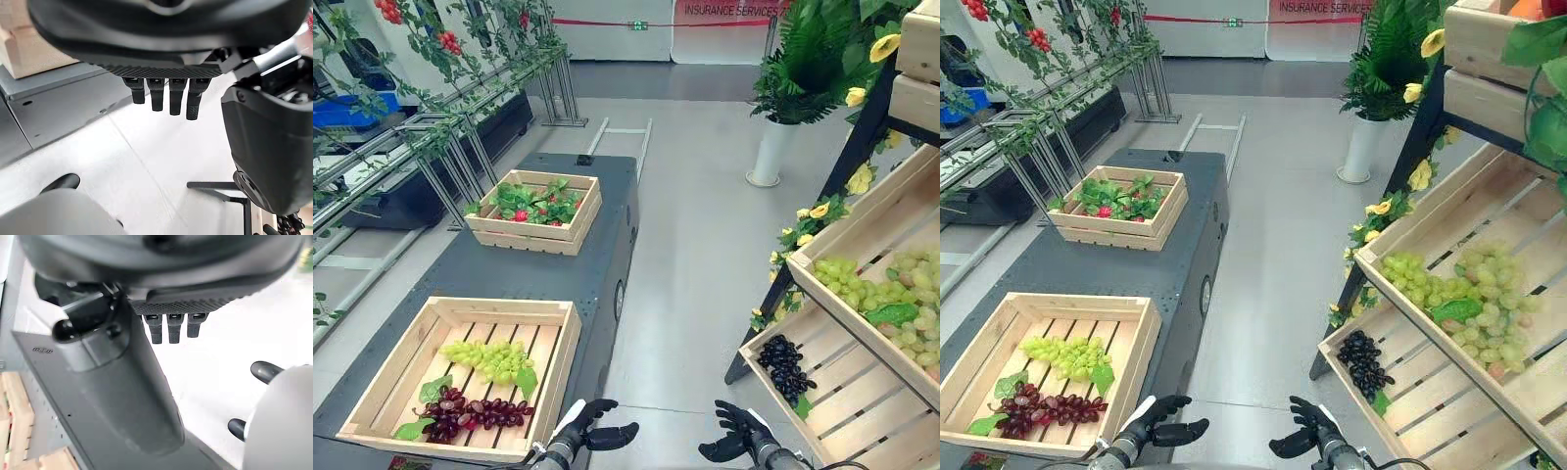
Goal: Pick up the fruits from the basket on one side to the basket on the other side
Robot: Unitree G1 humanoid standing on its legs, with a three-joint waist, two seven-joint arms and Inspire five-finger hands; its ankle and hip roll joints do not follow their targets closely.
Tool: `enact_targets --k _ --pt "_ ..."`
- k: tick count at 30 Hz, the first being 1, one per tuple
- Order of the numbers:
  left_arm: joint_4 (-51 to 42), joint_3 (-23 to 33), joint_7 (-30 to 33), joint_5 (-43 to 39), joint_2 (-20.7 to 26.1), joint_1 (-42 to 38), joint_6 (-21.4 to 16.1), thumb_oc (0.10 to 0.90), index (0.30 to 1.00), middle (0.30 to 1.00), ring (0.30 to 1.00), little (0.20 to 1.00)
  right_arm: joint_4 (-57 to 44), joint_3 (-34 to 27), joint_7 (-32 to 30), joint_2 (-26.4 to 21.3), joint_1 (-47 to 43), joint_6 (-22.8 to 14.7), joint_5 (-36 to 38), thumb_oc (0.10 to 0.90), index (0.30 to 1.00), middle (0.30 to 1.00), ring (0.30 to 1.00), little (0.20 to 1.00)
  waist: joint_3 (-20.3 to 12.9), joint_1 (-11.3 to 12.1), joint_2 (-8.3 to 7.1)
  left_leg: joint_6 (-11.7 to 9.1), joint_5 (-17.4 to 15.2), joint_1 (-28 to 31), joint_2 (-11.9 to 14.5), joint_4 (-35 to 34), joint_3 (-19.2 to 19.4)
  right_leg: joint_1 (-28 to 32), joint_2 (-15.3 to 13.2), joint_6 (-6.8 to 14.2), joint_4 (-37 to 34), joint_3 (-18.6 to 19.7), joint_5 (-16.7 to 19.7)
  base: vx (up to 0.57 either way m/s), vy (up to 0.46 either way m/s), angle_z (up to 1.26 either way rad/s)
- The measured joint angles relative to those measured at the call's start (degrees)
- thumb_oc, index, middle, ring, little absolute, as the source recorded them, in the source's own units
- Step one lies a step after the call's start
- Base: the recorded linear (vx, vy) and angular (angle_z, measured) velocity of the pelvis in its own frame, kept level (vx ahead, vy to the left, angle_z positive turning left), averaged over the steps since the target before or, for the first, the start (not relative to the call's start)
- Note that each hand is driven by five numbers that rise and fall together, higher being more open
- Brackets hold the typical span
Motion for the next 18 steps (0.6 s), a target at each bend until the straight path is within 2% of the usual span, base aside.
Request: enact_targets --k 5,14,18 --pt "0.1 0.0 -0.2 -0.1 0.0 0.0 0.0 0.800 0.900 0.900 0.900 0.900 0.0 -0.1 0.0 0.0 0.0 0.3 0.0 0.800 0.900 0.900 0.900 0.900 0.0 -0.1 0.00 0.0 0.0 0.2 0.1 0.0 1.0 0.0 0.1 0.0 0.0 0.7 0.0 -0.01 0.021 -0.16" --pt "0.1 0.0 -6.8 -4.6 0.2 0.0 0.0 0.800 0.900 0.900 0.900 0.900 0.0 0.0 -0.1 0.0 -0.2 0.3 -0.1 0.800 0.900 0.900 0.900 0.900 0.0 0.0 0.08 -0.1 -0.3 -0.2 0.0 0.0 1.1 -0.4 0.0 -0.1 0.0 0.9 -0.1 -0.01 -0.003 -0.01" --pt "0.1 0.0 -6.9 -4.6 0.2 0.0 0.0 0.800 0.900 0.900 0.900 0.900 0.0 0.0 0.0 -0.1 -0.2 0.3 -0.1 0.800 0.900 0.900 0.900 0.900 0.1 0.0 0.20 0.2 -0.1 -0.2 0.0 0.0 1.1 -0.5 0.0 0.1 0.0 0.9 0.1 0.00 0.000 0.00"
